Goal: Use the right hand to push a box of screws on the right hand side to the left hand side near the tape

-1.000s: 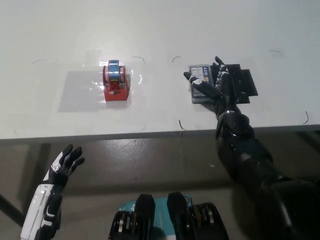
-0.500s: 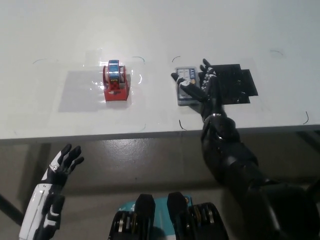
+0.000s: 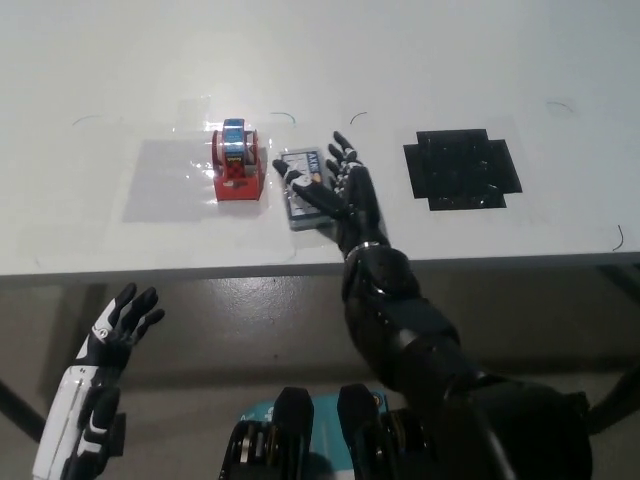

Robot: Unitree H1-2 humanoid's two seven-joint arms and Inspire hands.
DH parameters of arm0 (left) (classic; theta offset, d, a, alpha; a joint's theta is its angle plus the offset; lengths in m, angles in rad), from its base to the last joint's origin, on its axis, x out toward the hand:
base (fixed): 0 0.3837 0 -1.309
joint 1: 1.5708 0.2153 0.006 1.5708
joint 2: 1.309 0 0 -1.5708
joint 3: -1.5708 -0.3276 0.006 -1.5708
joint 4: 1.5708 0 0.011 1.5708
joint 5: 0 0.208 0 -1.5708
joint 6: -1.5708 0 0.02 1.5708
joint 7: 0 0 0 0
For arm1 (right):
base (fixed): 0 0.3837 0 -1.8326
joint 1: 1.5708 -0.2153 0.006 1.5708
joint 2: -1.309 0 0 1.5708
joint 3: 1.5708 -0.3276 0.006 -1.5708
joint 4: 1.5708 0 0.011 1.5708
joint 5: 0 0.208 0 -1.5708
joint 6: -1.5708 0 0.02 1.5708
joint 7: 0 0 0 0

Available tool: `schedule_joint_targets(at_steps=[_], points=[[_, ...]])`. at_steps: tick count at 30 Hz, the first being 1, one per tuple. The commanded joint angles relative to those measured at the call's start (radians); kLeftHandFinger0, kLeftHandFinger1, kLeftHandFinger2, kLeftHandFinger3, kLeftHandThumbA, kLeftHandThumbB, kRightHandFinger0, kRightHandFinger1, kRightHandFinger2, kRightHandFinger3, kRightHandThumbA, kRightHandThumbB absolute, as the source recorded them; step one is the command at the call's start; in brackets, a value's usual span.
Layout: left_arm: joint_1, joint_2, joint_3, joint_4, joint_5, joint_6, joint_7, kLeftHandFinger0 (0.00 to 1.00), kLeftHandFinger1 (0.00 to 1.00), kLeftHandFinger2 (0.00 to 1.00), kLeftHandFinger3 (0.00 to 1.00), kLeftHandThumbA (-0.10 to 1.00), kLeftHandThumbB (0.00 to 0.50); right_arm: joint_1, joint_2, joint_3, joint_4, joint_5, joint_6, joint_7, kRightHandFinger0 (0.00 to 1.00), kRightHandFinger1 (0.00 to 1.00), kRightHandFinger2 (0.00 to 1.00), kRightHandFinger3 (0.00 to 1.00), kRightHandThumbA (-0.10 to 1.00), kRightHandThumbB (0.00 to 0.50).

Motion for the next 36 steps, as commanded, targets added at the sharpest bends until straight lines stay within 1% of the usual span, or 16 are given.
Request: schedule_joint_targets(at_steps=[1, 3, 5, 8, 11, 12, 15, 17, 20, 23, 28, 30, 32, 33, 34, 36], points=[[0.001, 0.004, 0.010, -0.030, 0.003, -0.016, 0.000, 1.00, 1.00, 1.00, 1.00, 0.92, 0.235, -0.024, 0.039, -0.002, 0.005, 0.014, 0.044, 0.030, 1.00, 1.00, 1.00, 1.00, 1.00, 0.157], [-0.001, 0.007, 0.011, -0.028, 0.002, -0.020, -0.002, 1.00, 1.00, 1.00, 1.00, 0.93, 0.242, -0.024, 0.043, -0.008, 0.005, 0.022, 0.044, 0.030, 1.00, 1.00, 1.00, 1.00, 1.00, 0.154], [-0.002, 0.010, 0.013, -0.031, -0.001, -0.018, -0.002, 1.00, 1.00, 1.00, 1.00, 0.93, 0.245, -0.025, 0.046, -0.008, 0.006, 0.021, 0.050, 0.025, 1.00, 1.00, 1.00, 1.00, 1.00, 0.166], [-0.003, 0.015, 0.019, -0.036, 0.000, -0.023, -0.002, 1.00, 1.00, 1.00, 1.00, 0.92, 0.231, -0.030, 0.057, -0.032, 0.006, 0.045, 0.042, 0.023, 1.00, 1.00, 1.00, 1.00, 1.00, 0.161], [-0.005, 0.016, 0.029, -0.039, -0.003, -0.020, 0.003, 1.00, 1.00, 1.00, 1.00, 0.93, 0.256, -0.038, 0.070, -0.062, 0.006, 0.065, 0.032, 0.013, 1.00, 1.00, 1.00, 1.00, 1.00, 0.149], [-0.005, 0.019, 0.029, -0.041, -0.010, -0.014, 0.000, 1.00, 1.00, 1.00, 1.00, 0.92, 0.263, -0.040, 0.072, -0.060, 0.007, 0.058, 0.032, 0.002, 1.00, 1.00, 1.00, 1.00, 1.00, 0.155], [-0.008, 0.021, 0.035, -0.043, -0.012, -0.010, -0.001, 1.00, 1.00, 1.00, 1.00, 0.92, 0.260, -0.046, 0.080, -0.067, 0.009, 0.058, 0.032, -0.033, 1.00, 1.00, 1.00, 1.00, 1.00, 0.164], [-0.009, 0.019, 0.037, -0.042, -0.011, -0.008, 0.001, 1.00, 1.00, 1.00, 1.00, 0.91, 0.262, -0.047, 0.085, -0.091, 0.008, 0.082, 0.027, -0.026, 1.00, 1.00, 1.00, 1.00, 1.00, 0.152], [-0.013, 0.016, 0.040, -0.045, -0.007, -0.006, 0.001, 1.00, 1.00, 1.00, 1.00, 0.91, 0.259, -0.057, 0.099, -0.133, 0.010, 0.116, 0.046, -0.056, 1.00, 1.00, 1.00, 1.00, 1.00, 0.162], [-0.011, 0.012, 0.040, -0.048, -0.003, -0.001, 0.001, 1.00, 1.00, 1.00, 1.00, 0.91, 0.264, -0.054, 0.107, -0.164, 0.010, 0.131, 0.045, -0.033, 1.00, 1.00, 1.00, 1.00, 1.00, 0.133], [-0.010, 0.011, 0.042, -0.046, 0.000, -0.007, 0.001, 1.00, 1.00, 1.00, 1.00, 0.92, 0.259, -0.050, 0.115, -0.197, 0.012, 0.157, 0.053, -0.019, 1.00, 1.00, 1.00, 1.00, 1.00, 0.127], [-0.010, 0.012, 0.041, -0.045, -0.003, -0.008, -0.001, 1.00, 1.00, 1.00, 1.00, 0.92, 0.260, -0.049, 0.113, -0.214, 0.012, 0.170, 0.059, -0.009, 1.00, 1.00, 1.00, 1.00, 1.00, 0.149], [-0.011, 0.011, 0.040, -0.046, -0.003, -0.009, -0.002, 1.00, 1.00, 1.00, 1.00, 0.92, 0.260, -0.049, 0.111, -0.215, 0.012, 0.166, 0.054, -0.018, 1.00, 1.00, 1.00, 1.00, 1.00, 0.143], [-0.009, 0.010, 0.039, -0.045, -0.002, -0.009, -0.002, 1.00, 1.00, 1.00, 1.00, 0.92, 0.261, -0.046, 0.107, -0.203, 0.013, 0.152, 0.045, -0.027, 1.00, 1.00, 1.00, 1.00, 1.00, 0.138], [-0.002, 0.009, 0.039, -0.046, 0.004, -0.013, -0.001, 1.00, 1.00, 1.00, 1.00, 0.92, 0.261, -0.042, 0.108, -0.204, 0.010, 0.153, 0.029, -0.032, 1.00, 1.00, 1.00, 1.00, 1.00, 0.150], [0.000, 0.009, 0.041, -0.047, 0.011, -0.013, 0.001, 1.00, 1.00, 1.00, 1.00, 0.93, 0.261, -0.039, 0.095, -0.160, 0.005, 0.104, -0.004, -0.067, 1.00, 1.00, 1.00, 1.00, 1.00, 0.166]])
